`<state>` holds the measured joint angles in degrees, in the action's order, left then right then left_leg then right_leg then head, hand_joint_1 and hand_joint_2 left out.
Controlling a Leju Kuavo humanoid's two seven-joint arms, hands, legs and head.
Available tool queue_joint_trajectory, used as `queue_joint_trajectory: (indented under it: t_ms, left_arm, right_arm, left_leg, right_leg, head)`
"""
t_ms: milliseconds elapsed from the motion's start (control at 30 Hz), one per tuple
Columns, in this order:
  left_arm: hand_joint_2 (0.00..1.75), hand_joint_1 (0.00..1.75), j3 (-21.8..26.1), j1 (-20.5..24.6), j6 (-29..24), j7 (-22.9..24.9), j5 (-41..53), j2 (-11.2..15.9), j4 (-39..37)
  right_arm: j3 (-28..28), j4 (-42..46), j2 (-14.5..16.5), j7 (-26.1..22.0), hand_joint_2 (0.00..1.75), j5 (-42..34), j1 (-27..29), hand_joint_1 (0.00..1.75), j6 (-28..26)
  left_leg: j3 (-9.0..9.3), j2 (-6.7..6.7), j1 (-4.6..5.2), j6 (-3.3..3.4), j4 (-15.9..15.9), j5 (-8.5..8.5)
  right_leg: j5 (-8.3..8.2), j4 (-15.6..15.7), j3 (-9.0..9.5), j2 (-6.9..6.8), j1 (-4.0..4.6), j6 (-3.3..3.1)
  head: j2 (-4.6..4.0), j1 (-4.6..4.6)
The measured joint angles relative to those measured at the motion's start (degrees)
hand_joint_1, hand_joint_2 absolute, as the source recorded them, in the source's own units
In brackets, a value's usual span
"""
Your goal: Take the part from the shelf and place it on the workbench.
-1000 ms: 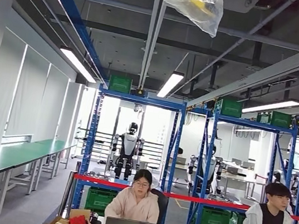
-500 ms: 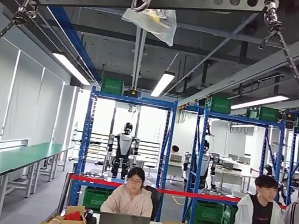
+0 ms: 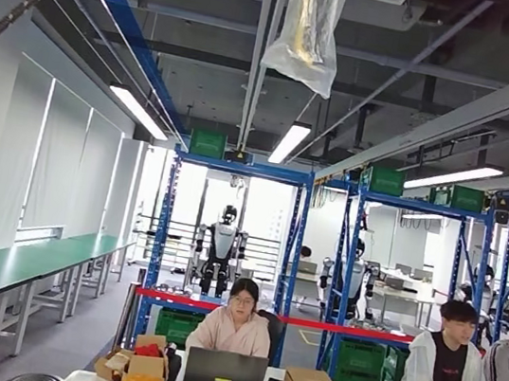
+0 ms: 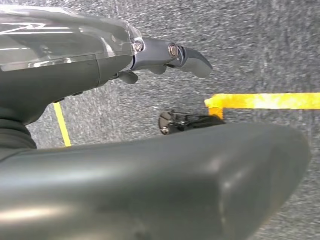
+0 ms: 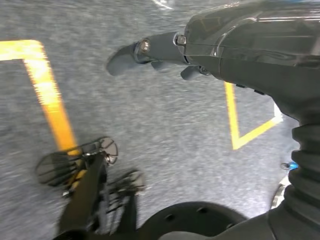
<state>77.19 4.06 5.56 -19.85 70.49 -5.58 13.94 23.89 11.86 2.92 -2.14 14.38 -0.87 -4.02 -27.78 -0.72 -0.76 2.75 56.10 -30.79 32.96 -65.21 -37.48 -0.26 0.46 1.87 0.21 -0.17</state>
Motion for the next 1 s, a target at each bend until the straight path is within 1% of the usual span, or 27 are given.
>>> queue_joint_trajectory:
  t_ms: [33, 67, 100, 133, 167, 200, 233, 267, 300, 333, 367, 400, 433, 467, 533, 567, 600, 633, 667, 700, 733, 767, 800, 867, 1000]
  left_arm:
    - [0.0, 0.0, 0.01, -0.01, 0.01, -0.03, 0.05, 0.01, 0.0]
    - [0.0, 0.0, 0.01, -0.03, 0.01, -0.04, 0.11, 0.01, 0.0]
    - [0.0, 0.0, 0.01, -0.04, 0.01, -0.06, 0.15, 0.01, 0.0]
    - [0.0, 0.0, 0.01, -0.03, 0.01, -0.07, 0.16, 0.01, 0.0]
    - [0.0, 0.0, 0.01, 0.0, -0.01, -0.06, 0.07, 0.0, 0.0]
    - [0.0, 0.0, 0.01, 0.04, -0.06, 0.02, -0.05, -0.02, 0.0]
    - [0.0, 0.0, 0.03, 0.11, -0.12, 0.21, -0.2, -0.04, 0.0]
    - [0.0, 0.0, 0.07, 0.21, -0.22, 0.64, -0.43, -0.05, 0.0]
    - [0.0, 0.0, 0.15, 0.32, -0.34, 1.17, -0.63, -0.07, 0.0]
    - [0.44, 0.0, 0.28, 0.44, -0.47, 1.76, -0.86, -0.08, 0.0]
    - [0.87, 0.0, 0.47, 0.54, -0.63, 2.36, -1.07, -0.07, 0.0]
    - [1.31, 0.0, 0.67, 0.58, -0.81, 2.78, -1.19, -0.06, 0.0]
    - [1.75, 0.0, 0.82, 0.62, -0.97, 3.13, -1.26, -0.04, 0.0]
    - [1.75, 0.0, 0.92, 0.63, -1.09, 3.35, -1.3, -0.03, 0.0]
    - [1.75, 0.0, 0.98, 0.6, -1.2, 3.5, -1.37, -0.03, 0.0]
    - [1.75, 0.0, 1.01, 0.56, -1.2, 3.47, -1.42, -0.03, 0.0]
    - [1.75, 0.0, 1.04, 0.52, -1.2, 3.42, -1.48, -0.03, 0.0]
    - [1.75, 0.0, 1.08, 0.5, -1.21, 3.32, -1.52, -0.02, 0.0]
    - [1.75, 0.0, 1.12, 0.52, -1.21, 3.18, -1.57, -0.01, 0.0]
    - [1.75, 0.0, 1.15, 0.56, -1.21, 3.04, -1.6, -0.02, 0.0]
    - [1.75, 0.0, 1.19, 0.63, -1.21, 2.92, -1.62, -0.06, 0.0]
    - [1.75, 0.0, 1.24, 0.72, -1.2, 2.84, -1.67, -0.1, 0.0]
    - [1.75, 0.0, 1.3, 0.77, -1.2, 2.76, -1.73, -0.14, 0.0]
    - [1.75, 0.0, 1.43, 0.77, -1.19, 2.63, -1.91, -0.17, 0.0]
    - [1.75, 0.0, 1.63, 0.8, -1.18, 2.35, -2.22, -0.16, 0.0]
  right_arm:
    - [0.07, -0.02, 0.01, 0.17, 1.75, 0.18, 0.02, 0.0, 0.01]
    - [0.09, -0.03, 0.02, 0.31, 1.75, 0.32, 0.02, 0.0, 0.01]
    - [0.1, -0.03, 0.02, 0.41, 1.75, 0.46, 0.02, 0.0, 0.01]
    - [0.12, -0.04, 0.03, 0.56, 1.75, 0.6, 0.02, 0.0, 0.01]
    - [0.12, -0.04, 0.03, 0.71, 1.75, 0.73, 0.02, 0.0, 0.01]
    - [0.14, -0.04, 0.03, 0.86, 1.75, 0.87, -0.02, 0.0, 0.04]
    - [0.19, -0.04, 0.03, 0.99, 1.75, 0.98, -0.12, 0.0, 0.12]
    - [0.27, -0.04, 0.04, 1.12, 1.75, 1.07, -0.22, 0.0, 0.23]
    - [0.38, -0.05, 0.07, 1.23, 1.75, 1.14, -0.32, 0.0, 0.36]
    - [0.48, -0.05, 0.09, 1.35, 1.75, 1.2, -0.39, 0.0, 0.5]
    - [0.57, -0.06, 0.13, 1.47, 1.75, 1.26, -0.39, 0.0, 0.63]
    - [0.62, -0.07, 0.18, 1.55, 1.75, 1.32, -0.39, 0.0, 0.77]
    - [0.66, -0.07, 0.22, 1.62, 1.75, 1.38, -0.37, 0.0, 0.89]
    - [0.69, -0.08, 0.26, 1.69, 1.75, 1.43, -0.32, 0.0, 0.97]
    - [0.78, -0.08, 0.29, 1.8, 1.75, 1.5, -0.23, 0.0, 1.09]
    - [0.83, -0.08, 0.29, 1.84, 1.75, 1.58, -0.19, 0.0, 1.12]
    - [0.87, -0.08, 0.3, 1.86, 1.75, 1.7, -0.18, 0.0, 1.14]
    - [0.9, -0.08, 0.31, 1.87, 1.75, 1.91, -0.17, 0.0, 1.13]
    - [0.91, -0.08, 0.32, 1.91, 1.75, 2.21, -0.17, 0.0, 1.08]
    - [0.91, -0.08, 0.32, 1.97, 1.75, 2.53, -0.18, 0.0, 1.03]
    - [0.9, -0.08, 0.28, 2.03, 1.75, 2.81, -0.21, 0.0, 0.97]
    - [0.9, -0.08, 0.23, 2.07, 1.31, 3.0, -0.23, 0.0, 0.94]
    - [0.9, -0.08, 0.19, 2.08, 0.87, 3.09, -0.25, 0.0, 0.97]
    - [0.92, -0.08, 0.16, 2.07, 0.0, 3.08, -0.24, 0.0, 1.1]
    - [1.07, -0.08, 0.19, 2.02, 0.0, 3.02, -0.24, 0.0, 1.32]
  left_leg:
    - [-0.69, -0.02, 0.02, 0.04, 0.01, 0.51]
    - [-1.34, -0.06, 0.03, -0.02, 0.03, 1.03]
    - [-1.96, -0.12, 0.03, -0.13, 0.05, 1.52]
    - [-2.53, -0.17, 0.03, -0.24, 0.07, 1.98]
    - [-2.99, -0.19, 0.02, -0.37, 0.07, 2.39]
    - [-3.32, -0.2, 0.02, -0.52, 0.07, 2.75]
    - [-3.59, -0.21, 0.08, -0.71, 0.08, 3.03]
    - [-3.78, -0.21, 0.14, -0.98, 0.1, 3.34]
    - [-3.97, -0.22, 0.17, -1.3, 0.11, 3.65]
    - [-4.17, -0.24, 0.19, -1.66, 0.12, 3.96]
    - [-4.36, -0.24, 0.18, -2.01, 0.17, 4.14]
    - [-4.62, -0.18, 0.16, -2.27, 0.55, 3.78]
    - [-5.19, -0.1, 0.15, -2.45, 1.77, 2.7]
    - [-6.16, -0.02, 0.13, -2.59, 4.13, 0.89]
    - [-9.14, 0.08, 0.07, -2.8, 11.79, -3.44]
    - [-10.35, 0.1, 0.06, -2.88, 15.24, -4.74]
    - [-10.77, 0.11, 0.03, -3.01, 17.03, -5.0]
    - [-10.12, 0.12, -0.07, -3.24, 16.47, -4.09]
    - [-8.49, 0.13, -0.29, -3.59, 13.73, -2.32]
    - [-6.51, 0.15, -0.62, -4.1, 9.93, -0.51]
    - [-4.76, 0.2, -0.88, -4.59, 6.34, 0.7]
    - [-3.74, 0.21, -1.05, -4.39, 4.04, 1.19]
    - [-3.46, 0.21, -1.09, -4.08, 3.08, 1.04]
    - [-3.79, 0.15, -0.91, -3.07, 3.15, 0.65]
    - [-3.92, 0.17, -0.69, -3.01, 3.14, 0.69]
  right_leg:
    - [2.11, -3.62, -0.82, 0.0, -0.26, 0.3]
    - [3.04, -6.56, -1.26, 0.0, -0.47, 0.55]
    - [2.71, -7.96, -0.94, -0.01, -0.62, 0.73]
    - [1.38, -7.2, 0.37, -0.01, -0.73, 0.8]
    - [-0.32, -4.34, 2.72, 0.0, -0.78, 0.74]
    - [-1.72, 0.03, 5.86, 0.01, -0.77, 0.55]
    - [-2.4, 4.66, 8.89, 0.03, -0.66, 0.24]
    - [-2.51, 8.31, 11.14, 0.05, -0.54, -0.09]
    - [-2.33, 10.57, 12.4, 0.06, -0.39, -0.37]
    - [-2.17, 11.5, 12.66, 0.06, -0.26, -0.58]
    - [-2.3, 11.84, 12.58, 0.04, -0.33, -0.95]
    - [-2.55, 12.05, 12.43, -0.05, -0.39, -1.36]
    - [-2.83, 12.23, 12.27, -0.14, -0.48, -1.82]
    - [-3.12, 12.36, 12.09, -0.25, -0.54, -2.28]
    - [-3.37, 12.15, 11.49, -0.4, -0.32, -2.71]
    - [-3.43, 11.98, 11.22, -0.42, -0.2, -2.81]
    - [-3.46, 11.73, 10.99, -0.43, -0.12, -2.89]
    - [-3.41, 11.4, 10.79, -0.39, -0.08, -2.92]
    - [-3.24, 10.92, 10.59, -0.35, -0.1, -2.88]
    - [-2.96, 10.3, 10.3, -0.28, -0.09, -2.77]
    - [-2.54, 9.4, 9.86, -0.2, 0.04, -2.54]
    - [-2.21, 8.6, 9.32, -0.1, 0.2, -2.35]
    - [-1.99, 7.96, 8.79, 0.0, 0.38, -2.17]
    - [-1.95, 7.54, 8.21, 0.09, 0.5, -2.05]
    - [-2.08, 7.74, 8.23, 0.06, 0.33, -1.81]
  head:
    - [0.0, 0.0]
    - [-0.01, 0.0]
    - [-0.01, 0.0]
    - [-0.01, 0.0]
    - [-0.02, 0.0]
    - [-0.02, 0.0]
    - [-0.02, 0.0]
    - [-0.02, 0.0]
    - [-0.01, 0.0]
    - [-0.01, 0.0]
    - [-0.01, 0.01]
    - [-0.01, 0.02]
    - [-0.01, 0.02]
    - [-0.02, 0.03]
    - [-0.02, 0.02]
    - [-0.02, 0.02]
    - [-0.02, 0.02]
    - [-0.02, 0.02]
    - [-0.02, 0.02]
    - [-0.02, 0.02]
    - [-0.02, 0.03]
    - [-0.02, 0.03]
    - [-0.02, 0.01]
    - [-0.02, -0.03]
    - [-0.02, -0.04]
